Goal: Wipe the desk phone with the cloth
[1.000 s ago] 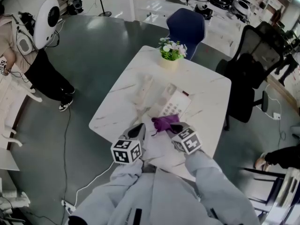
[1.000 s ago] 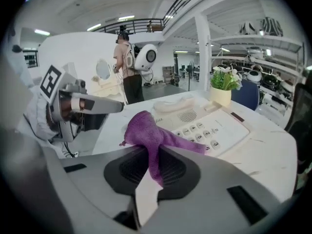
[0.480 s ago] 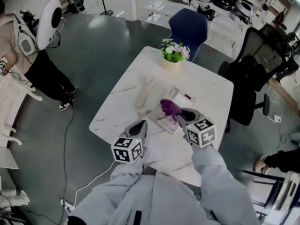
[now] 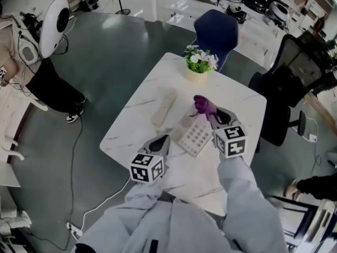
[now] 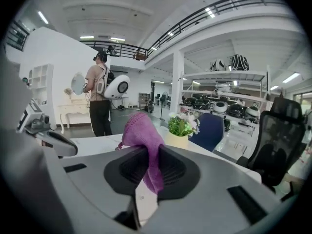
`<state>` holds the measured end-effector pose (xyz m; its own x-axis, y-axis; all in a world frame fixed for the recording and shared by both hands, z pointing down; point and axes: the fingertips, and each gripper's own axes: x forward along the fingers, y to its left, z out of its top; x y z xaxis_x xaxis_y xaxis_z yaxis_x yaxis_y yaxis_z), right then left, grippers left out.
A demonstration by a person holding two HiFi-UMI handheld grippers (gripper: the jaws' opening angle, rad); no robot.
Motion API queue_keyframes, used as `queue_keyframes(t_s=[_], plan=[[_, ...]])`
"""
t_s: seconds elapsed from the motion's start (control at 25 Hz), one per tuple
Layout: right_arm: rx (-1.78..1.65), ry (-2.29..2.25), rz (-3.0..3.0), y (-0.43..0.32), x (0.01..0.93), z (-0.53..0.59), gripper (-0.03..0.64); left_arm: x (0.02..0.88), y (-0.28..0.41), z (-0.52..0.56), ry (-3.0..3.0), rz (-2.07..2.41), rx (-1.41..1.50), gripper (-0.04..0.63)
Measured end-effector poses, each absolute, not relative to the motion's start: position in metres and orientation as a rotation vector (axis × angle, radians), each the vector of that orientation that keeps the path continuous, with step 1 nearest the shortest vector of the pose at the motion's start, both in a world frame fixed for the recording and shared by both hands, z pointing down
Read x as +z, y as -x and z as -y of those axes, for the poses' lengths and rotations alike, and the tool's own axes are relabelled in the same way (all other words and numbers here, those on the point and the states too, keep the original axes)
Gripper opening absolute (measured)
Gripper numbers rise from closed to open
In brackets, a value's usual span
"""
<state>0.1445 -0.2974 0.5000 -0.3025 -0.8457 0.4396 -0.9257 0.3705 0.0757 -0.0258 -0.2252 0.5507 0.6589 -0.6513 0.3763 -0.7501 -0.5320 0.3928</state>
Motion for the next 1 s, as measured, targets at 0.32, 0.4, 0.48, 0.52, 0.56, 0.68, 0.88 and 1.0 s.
queue_keyframes(t_s=[0.32,0.4,0.48,0.52,0.56,0.68,0.88,1.0], plan=[[0.058,-1.551,2.074,-0.155,0.504,0.338,0.04,0.552,0.017,0.24,-2.352,1.073,0.257,-0.002],[0.031,-1.542,2.048,-0.155,0.51,0.344,0.04,0.553,0.017,0.241,-2.348,1.071,0.261,-0.002],[0.015,-1.522,2.024,-0.154,0.518,0.349,0.04,0.556,0.017,0.242,-2.343,1.071,0.268,-0.002],[0.011,-1.507,2.014,-0.153,0.524,0.351,0.04,0.557,0.018,0.243,-2.34,1.071,0.271,-0.002],[0.008,-1.491,2.004,-0.153,0.529,0.352,0.04,0.559,0.018,0.242,-2.336,1.072,0.274,-0.002],[0.003,-1.451,1.968,-0.151,0.547,0.354,0.04,0.563,0.02,0.241,-2.325,1.075,0.28,-0.002],[0.024,-1.393,1.943,-0.146,0.57,0.356,0.04,0.569,0.022,0.242,-2.314,1.077,0.29,-0.002],[0.056,-1.365,1.931,-0.144,0.581,0.353,0.04,0.571,0.024,0.241,-2.309,1.077,0.293,-0.002]])
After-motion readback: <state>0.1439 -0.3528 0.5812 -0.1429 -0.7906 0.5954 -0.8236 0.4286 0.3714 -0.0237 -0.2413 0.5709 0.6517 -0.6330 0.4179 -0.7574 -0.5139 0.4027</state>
